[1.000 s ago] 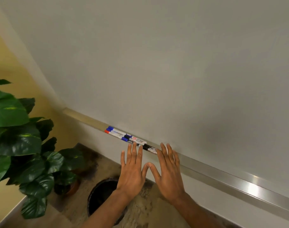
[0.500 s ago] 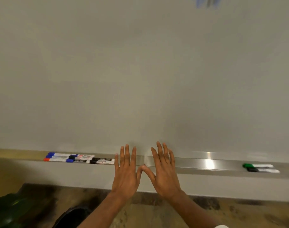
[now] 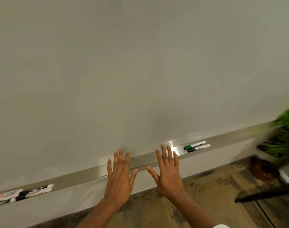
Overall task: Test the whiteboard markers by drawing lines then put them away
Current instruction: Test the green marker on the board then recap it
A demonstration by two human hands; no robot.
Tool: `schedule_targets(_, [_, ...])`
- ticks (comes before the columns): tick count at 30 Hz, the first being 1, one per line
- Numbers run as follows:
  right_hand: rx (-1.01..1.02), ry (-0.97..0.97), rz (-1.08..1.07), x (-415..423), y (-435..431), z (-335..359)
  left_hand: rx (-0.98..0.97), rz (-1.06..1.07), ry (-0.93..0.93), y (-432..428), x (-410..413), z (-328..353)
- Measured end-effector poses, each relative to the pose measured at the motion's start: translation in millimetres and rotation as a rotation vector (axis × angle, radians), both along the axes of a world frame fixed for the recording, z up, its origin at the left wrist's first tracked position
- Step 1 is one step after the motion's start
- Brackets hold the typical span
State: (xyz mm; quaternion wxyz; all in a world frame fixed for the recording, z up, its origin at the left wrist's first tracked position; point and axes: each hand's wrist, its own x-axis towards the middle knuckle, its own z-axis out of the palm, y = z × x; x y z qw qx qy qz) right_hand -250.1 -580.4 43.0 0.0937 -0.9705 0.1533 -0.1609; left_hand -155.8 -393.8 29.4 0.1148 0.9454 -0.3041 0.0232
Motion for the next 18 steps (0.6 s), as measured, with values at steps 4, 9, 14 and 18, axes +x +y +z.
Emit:
schedule_targets(4, [0.025,0.018,-0.09,-13.2,-52.7,-14.3,0.022,-0.052,0.014,-40.9,-5.0,-10.0])
schedule_targets(9, [0.061,0.049,-0.196,-18.1,-113.4,-34.9,0.024,-0.092,0.035,-82.4,-5.7,-18.6])
schedule_targets(14, [0.054,0.079,-0.23,-10.3,-154.5,-55.5,0.01,-0.132,0.038,-118.5,-1.4,-28.5])
schedule_targets(18, [0.052,0.094,-0.249,-0.1,-176.4,-69.6,0.0,-0.179,0.062,-142.8,0.3,-35.0])
